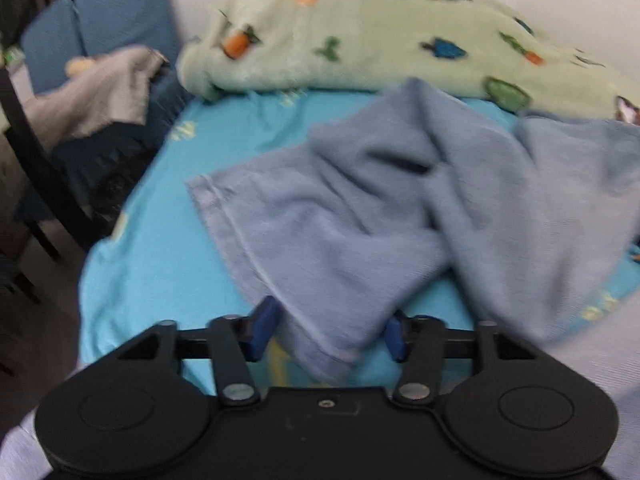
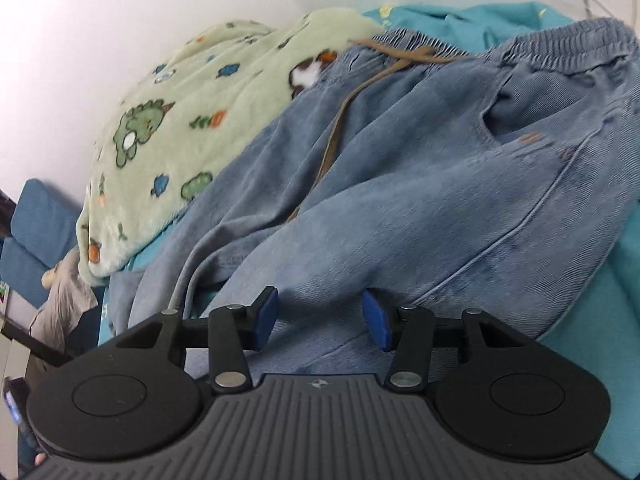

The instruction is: Fold clothes

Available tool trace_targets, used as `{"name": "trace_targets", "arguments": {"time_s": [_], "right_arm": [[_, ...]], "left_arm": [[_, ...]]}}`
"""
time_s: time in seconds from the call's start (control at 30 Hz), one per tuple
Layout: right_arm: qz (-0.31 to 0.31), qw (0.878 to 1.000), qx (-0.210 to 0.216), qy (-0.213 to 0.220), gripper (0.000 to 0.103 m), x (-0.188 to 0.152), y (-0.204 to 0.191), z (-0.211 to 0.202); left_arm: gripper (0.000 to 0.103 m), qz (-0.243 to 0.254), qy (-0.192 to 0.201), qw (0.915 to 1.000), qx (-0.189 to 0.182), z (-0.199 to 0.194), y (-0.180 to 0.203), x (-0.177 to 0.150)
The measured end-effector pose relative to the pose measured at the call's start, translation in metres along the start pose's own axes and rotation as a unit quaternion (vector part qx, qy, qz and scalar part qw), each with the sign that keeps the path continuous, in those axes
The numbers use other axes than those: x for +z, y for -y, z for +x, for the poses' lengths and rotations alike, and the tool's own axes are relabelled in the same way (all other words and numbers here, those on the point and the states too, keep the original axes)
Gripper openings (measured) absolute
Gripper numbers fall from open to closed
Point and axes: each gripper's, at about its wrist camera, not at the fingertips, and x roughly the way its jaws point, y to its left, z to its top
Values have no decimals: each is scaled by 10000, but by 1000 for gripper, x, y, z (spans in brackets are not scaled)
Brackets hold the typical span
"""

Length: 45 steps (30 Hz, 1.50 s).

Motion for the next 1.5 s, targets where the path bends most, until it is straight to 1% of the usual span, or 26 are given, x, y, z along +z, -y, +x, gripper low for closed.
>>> {"name": "trace_targets", "arguments": {"time_s": [0.03, 0.07, 0.17, 0.23, 0.3, 0.33, 0.43, 0.5, 0.53, 0.63, 0.73, 0.77, 0.83, 0.93, 1.0, 1.03, 1.1, 1.17, 1.27, 1.3, 1.33, 1.37, 1.4, 1.43, 1.5], "right_arm": [[-21, 10000, -12, -4, 51, 0, 0, 2], [-15, 10000, -25, -5, 51, 0, 0, 3], [27, 10000, -16, 17, 50, 2, 1, 4], [-42, 10000, -33, 62, 49, 1, 0, 1], [-117, 9999, -69, 92, 49, 0, -1, -4], [-158, 9998, -80, 88, 49, -1, -2, -6], [-253, 9996, -82, 79, 49, -2, -5, -11], [-311, 9995, -71, 90, 49, -2, -8, -13], [-350, 9993, -82, 89, 49, -2, -9, -13], [-518, 9985, -191, 42, 49, -2, -13, -9], [-635, 9975, -306, -48, 49, -3, -15, -3], [-658, 9973, -319, -75, 49, -3, -15, -2], [-699, 9969, -339, -92, 49, -3, -15, 0], [-699, 9968, -381, -98, 49, -2, -14, 3], [-701, 9966, -419, -116, 49, -2, -13, 5], [-708, 9964, -442, -131, 49, -2, -13, 6], [-720, 9962, -464, -144, 49, -2, -14, 7], [-735, 9961, -469, -140, 49, -1, -15, 7], [-755, 9960, -472, -67, 49, 1, -16, 2], [-748, 9961, -467, -29, 49, 3, -16, -1], [-731, 9963, -457, 9, 49, 4, -16, -4], [-709, 9965, -442, 49, 49, 6, -16, -7], [-681, 9967, -421, 89, 49, 8, -15, -11], [-638, 9972, -380, 121, 49, 10, -15, -14], [-533, 9981, -270, 170, 49, 14, -14, -21]], "left_arm": [[12, -126, 70, 9999, -19, 0, -8, 2], [3, -327, 27, 9994, -65, -3, -15, 5], [3, -606, 604, 9963, 79, -35, -29, 20], [3, -840, 1008, 9911, 225, -64, -48, 28], [3, -1059, 1239, 9858, 405, -91, -75, 36], [3, -1059, 1319, 9841, 541, -101, -87, 39], [3, -1020, 1415, 9805, 910, -117, -132, 40], [3, -927, 1448, 9784, 1151, -117, -158, 36], [3, -912, 1405, 9780, 1240, -114, -170, 33], [3, -1212, 1353, 9732, 1413, -108, -201, 24], [3, -1773, 1280, 9655, 1412, -103, -233, 18], [3, -1886, 1302, 9631, 1413, -101, -241, 13], [3, -1932, 1217, 9616, 1525, -91, -252, -1], [3, -2048, 784, 9650, 1435, -68, -259, -34], [3, -2200, 490, 9655, 1303, -55, -262, -56], [4, -2293, 379, 9648, 1230, -51, -262, -66], [5, -2523, 286, 9616, 1039, -50, -263, -78], [8, -2712, 205, 9582, 890, -58, -264, -82], [26, -2985, 190, 9524, 580, -81, -266, -86], [38, -3120, 180, 9489, 436, -91, -267, -87], [48, -3303, 155, 9434, 264, -102, -268, -89], [52, -3523, 153, 9357, 101, -115, -269, -93], [60, -3761, 125, 9264, -155, -125, -272, -99], [64, -3994, 96, 9158, -412, -135, -274, -105], [65, -4461, -113, 8911, -819, -152, -276, -118]]}}
